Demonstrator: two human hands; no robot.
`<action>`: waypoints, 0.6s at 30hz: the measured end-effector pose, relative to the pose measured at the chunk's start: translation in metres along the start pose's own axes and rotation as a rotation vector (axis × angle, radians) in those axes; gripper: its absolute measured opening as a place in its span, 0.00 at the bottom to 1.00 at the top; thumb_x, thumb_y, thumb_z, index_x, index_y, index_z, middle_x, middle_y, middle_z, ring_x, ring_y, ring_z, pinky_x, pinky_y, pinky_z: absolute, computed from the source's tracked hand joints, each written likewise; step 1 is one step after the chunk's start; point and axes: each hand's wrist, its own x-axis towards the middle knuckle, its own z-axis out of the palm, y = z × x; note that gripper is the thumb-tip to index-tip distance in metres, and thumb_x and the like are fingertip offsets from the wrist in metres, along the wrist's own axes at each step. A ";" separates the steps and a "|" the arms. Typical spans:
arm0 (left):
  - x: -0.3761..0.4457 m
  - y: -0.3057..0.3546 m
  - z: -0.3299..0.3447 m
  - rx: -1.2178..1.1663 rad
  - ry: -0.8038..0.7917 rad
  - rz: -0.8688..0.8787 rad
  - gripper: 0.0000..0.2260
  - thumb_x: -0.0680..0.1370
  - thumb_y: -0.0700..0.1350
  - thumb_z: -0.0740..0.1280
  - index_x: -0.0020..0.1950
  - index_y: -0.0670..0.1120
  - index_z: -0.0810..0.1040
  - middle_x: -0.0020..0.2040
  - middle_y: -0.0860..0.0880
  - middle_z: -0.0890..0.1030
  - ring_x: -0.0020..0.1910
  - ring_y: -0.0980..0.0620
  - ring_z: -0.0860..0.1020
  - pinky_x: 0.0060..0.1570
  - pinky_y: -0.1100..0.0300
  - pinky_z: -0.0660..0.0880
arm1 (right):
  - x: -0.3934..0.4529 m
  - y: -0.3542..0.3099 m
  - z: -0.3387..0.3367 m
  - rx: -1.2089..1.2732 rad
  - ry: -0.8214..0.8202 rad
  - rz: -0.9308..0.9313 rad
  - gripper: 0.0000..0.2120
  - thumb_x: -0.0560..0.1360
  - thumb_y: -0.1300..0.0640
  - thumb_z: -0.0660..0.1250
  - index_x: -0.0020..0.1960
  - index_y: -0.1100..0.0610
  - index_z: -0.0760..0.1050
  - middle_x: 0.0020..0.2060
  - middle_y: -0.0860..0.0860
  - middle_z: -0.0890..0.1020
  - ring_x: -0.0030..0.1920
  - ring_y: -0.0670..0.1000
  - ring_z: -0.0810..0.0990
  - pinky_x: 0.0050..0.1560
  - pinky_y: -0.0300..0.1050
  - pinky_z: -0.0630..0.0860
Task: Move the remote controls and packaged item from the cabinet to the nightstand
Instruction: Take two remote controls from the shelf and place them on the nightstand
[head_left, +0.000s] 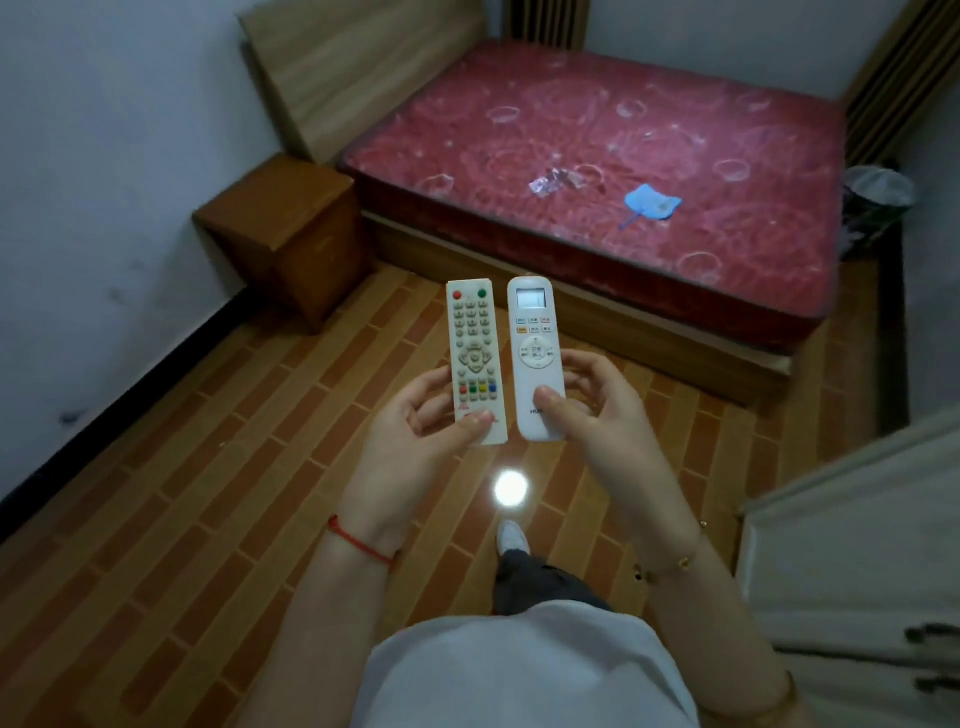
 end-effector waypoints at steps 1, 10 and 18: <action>0.018 0.010 0.002 0.000 0.014 0.013 0.27 0.72 0.36 0.72 0.69 0.46 0.70 0.54 0.49 0.85 0.53 0.51 0.84 0.53 0.53 0.81 | 0.023 -0.008 -0.002 -0.006 -0.020 -0.009 0.17 0.76 0.59 0.68 0.64 0.53 0.70 0.54 0.49 0.81 0.46 0.41 0.84 0.40 0.34 0.80; 0.150 0.066 0.003 -0.065 0.223 0.046 0.28 0.72 0.36 0.73 0.70 0.47 0.70 0.54 0.50 0.85 0.54 0.52 0.84 0.54 0.55 0.80 | 0.200 -0.057 0.008 -0.046 -0.183 -0.044 0.18 0.76 0.59 0.68 0.64 0.53 0.71 0.53 0.49 0.81 0.46 0.44 0.85 0.42 0.37 0.81; 0.248 0.088 -0.022 -0.094 0.349 0.011 0.26 0.72 0.36 0.73 0.68 0.47 0.72 0.53 0.51 0.85 0.53 0.52 0.84 0.55 0.54 0.80 | 0.315 -0.064 0.041 -0.072 -0.306 -0.015 0.18 0.76 0.59 0.69 0.65 0.55 0.70 0.53 0.50 0.81 0.46 0.42 0.84 0.40 0.34 0.79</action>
